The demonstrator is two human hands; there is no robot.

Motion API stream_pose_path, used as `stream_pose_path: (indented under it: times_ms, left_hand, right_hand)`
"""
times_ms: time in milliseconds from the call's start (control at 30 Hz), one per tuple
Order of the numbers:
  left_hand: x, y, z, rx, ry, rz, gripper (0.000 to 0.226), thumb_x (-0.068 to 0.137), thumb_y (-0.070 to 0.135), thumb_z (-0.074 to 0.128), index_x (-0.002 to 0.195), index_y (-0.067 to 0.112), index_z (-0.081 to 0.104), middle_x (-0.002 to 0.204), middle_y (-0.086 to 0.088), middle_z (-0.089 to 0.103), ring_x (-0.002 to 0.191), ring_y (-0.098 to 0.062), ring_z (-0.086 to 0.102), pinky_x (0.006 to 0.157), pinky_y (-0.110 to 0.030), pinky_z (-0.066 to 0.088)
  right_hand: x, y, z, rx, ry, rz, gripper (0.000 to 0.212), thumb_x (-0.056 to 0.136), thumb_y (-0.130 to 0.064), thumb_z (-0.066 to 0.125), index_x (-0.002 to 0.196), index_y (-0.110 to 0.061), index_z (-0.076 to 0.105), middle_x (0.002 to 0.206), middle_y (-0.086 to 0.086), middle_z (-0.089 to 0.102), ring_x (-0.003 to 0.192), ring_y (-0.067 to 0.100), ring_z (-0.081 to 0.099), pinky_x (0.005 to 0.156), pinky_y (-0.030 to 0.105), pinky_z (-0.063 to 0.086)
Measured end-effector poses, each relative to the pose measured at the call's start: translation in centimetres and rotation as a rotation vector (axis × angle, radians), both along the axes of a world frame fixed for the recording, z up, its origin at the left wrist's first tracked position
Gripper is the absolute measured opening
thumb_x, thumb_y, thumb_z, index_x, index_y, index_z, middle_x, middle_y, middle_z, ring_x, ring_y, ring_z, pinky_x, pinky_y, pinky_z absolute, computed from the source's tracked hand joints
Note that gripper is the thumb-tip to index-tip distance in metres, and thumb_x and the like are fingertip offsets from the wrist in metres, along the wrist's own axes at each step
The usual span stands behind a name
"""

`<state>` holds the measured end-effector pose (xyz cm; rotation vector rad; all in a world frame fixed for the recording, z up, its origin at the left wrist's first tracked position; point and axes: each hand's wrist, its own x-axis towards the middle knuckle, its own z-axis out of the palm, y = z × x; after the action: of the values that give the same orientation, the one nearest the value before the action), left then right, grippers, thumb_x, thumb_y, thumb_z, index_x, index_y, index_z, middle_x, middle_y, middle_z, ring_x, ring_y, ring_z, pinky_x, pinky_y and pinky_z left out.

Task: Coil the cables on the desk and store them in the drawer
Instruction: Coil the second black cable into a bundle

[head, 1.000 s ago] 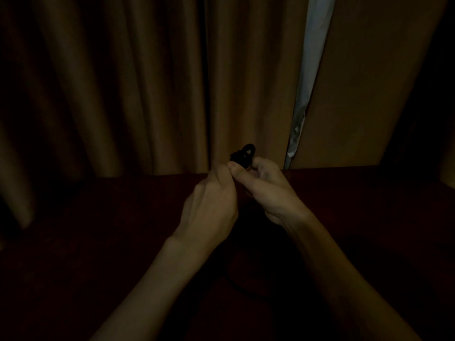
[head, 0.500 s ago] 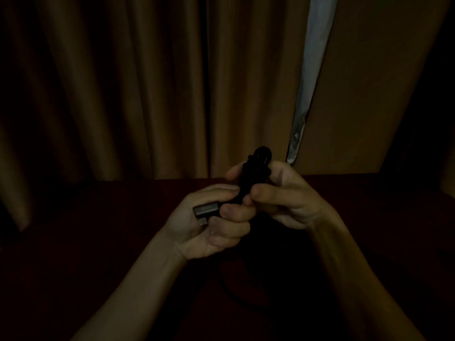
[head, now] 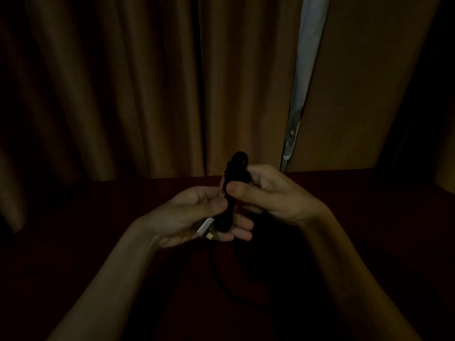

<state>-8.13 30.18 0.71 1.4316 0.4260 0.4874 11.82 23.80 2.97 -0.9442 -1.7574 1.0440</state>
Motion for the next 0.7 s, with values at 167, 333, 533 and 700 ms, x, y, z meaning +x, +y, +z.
stream_pose_path:
  times_ms: [167, 333, 533, 700]
  left_hand:
    - [0.1, 0.2, 1.3, 0.675, 0.099, 0.368, 0.021, 0.084, 0.028, 0.074, 0.095, 0.01, 0.071, 0.079, -0.004, 0.073, 0.072, -0.009, 0.068, 0.067, -0.024, 0.054]
    - [2.5, -1.7, 0.7, 1.334, 0.351, 0.64, 0.018, 0.105, 0.028, 0.045, 0.102, 0.016, 0.059, 0.09, 0.001, 0.065, 0.077, -0.017, 0.062, 0.068, -0.042, 0.052]
    - [2.9, -1.5, -0.6, 1.504, 0.414, 0.715, 0.017, 0.098, 0.016, 0.039, 0.107, 0.008, 0.05, 0.089, -0.008, 0.057, 0.07, -0.025, 0.056, 0.053, -0.038, 0.042]
    - [1.6, -1.2, 0.6, 1.282, 0.246, 0.653, 0.016, 0.104, 0.022, 0.035, 0.093, 0.02, 0.046, 0.075, 0.004, 0.056, 0.057, -0.011, 0.051, 0.05, -0.038, 0.044]
  right_hand:
    - [0.2, 0.3, -0.3, 0.033, 0.064, -0.112, 0.031, 0.095, -0.031, 0.065, 0.1, -0.001, 0.064, 0.062, -0.003, 0.047, 0.047, 0.007, 0.034, 0.043, 0.022, 0.023]
    - [-0.7, 1.2, -0.4, 0.074, 0.233, -0.334, 0.025, 0.097, -0.026, 0.065, 0.088, -0.003, 0.06, 0.058, -0.005, 0.044, 0.044, 0.007, 0.032, 0.043, 0.025, 0.018]
    - [-2.5, 1.3, -0.6, 0.106, 0.28, -0.369, 0.016, 0.1, -0.014, 0.062, 0.085, -0.011, 0.059, 0.054, -0.015, 0.059, 0.043, -0.004, 0.053, 0.043, 0.008, 0.037]
    - [-2.5, 1.4, -0.7, 0.048, 0.276, -0.276, 0.019, 0.094, -0.037, 0.061, 0.097, -0.018, 0.062, 0.062, -0.015, 0.056, 0.052, -0.002, 0.049, 0.054, 0.016, 0.039]
